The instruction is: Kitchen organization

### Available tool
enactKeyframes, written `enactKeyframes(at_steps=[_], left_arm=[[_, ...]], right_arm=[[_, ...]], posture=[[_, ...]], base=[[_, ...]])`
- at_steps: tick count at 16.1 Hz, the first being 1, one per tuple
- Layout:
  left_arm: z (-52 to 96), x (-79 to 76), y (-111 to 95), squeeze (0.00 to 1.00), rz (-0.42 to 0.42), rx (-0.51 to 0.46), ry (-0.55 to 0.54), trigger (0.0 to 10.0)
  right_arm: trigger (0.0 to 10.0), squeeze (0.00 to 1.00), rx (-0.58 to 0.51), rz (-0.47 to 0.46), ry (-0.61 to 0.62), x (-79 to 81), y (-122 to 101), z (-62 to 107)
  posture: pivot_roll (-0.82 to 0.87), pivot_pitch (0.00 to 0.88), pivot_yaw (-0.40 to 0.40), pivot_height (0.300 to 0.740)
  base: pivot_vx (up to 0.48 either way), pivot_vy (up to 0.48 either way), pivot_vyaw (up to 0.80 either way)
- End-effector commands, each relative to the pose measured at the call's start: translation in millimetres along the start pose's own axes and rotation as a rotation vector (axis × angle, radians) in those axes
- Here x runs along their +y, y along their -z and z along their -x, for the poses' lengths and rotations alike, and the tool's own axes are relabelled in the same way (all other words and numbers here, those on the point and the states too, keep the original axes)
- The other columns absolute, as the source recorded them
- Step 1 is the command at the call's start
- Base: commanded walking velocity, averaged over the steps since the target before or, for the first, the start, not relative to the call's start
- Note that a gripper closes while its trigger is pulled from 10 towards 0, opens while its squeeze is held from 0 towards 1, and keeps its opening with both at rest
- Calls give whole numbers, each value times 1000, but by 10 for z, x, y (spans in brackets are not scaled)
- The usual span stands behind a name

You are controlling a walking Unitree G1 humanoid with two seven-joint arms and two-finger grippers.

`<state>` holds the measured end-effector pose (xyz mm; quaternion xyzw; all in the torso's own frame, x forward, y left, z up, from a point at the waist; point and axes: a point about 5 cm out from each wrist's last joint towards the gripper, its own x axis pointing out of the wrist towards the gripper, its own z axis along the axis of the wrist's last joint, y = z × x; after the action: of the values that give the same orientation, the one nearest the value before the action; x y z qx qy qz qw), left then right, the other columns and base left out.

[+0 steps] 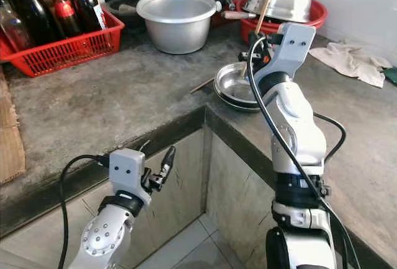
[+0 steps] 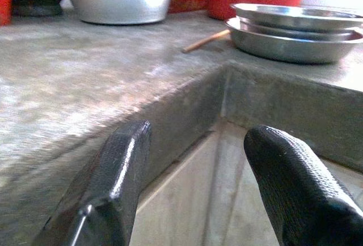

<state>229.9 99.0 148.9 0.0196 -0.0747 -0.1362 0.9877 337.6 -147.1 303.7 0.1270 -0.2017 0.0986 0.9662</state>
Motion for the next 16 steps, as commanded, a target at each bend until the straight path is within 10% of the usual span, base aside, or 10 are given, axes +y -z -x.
enactKeyframes(at_steps=[1, 4, 7, 13, 16], left_arm=[[10, -10, 23, 0, 1, 8, 7, 10000], [-4, -15, 15, 0, 3, 3, 7, 10000], [-5, -7, 20, 0, -7, -12, 7, 10000], [8, -45, 2, 0, 27, -13, 32, 10000], [20, -96, 13, 0, 45, -6, 68, 10000]], right_arm=[[0, 0, 8, 10, 17, 4, -1, 69], [0, 0, -49, 45, 35, 31, -89, 88], [0, 0, -91, 348, 16, 60, -208, 164], [0, 0, 79, 507, 124, -51, 346, 1052], [0, 0, 113, 478, 149, -27, 422, 1172]], posture=[[111, 81, -51, 740], [112, 80, -52, 740], [104, 74, -51, 740], [84, 49, -37, 740], [79, 35, -28, 740]], base=[[0, 0, 0], [0, 0, 0], [0, 0, 0], [0, 0, 0], [0, 0, -425]])
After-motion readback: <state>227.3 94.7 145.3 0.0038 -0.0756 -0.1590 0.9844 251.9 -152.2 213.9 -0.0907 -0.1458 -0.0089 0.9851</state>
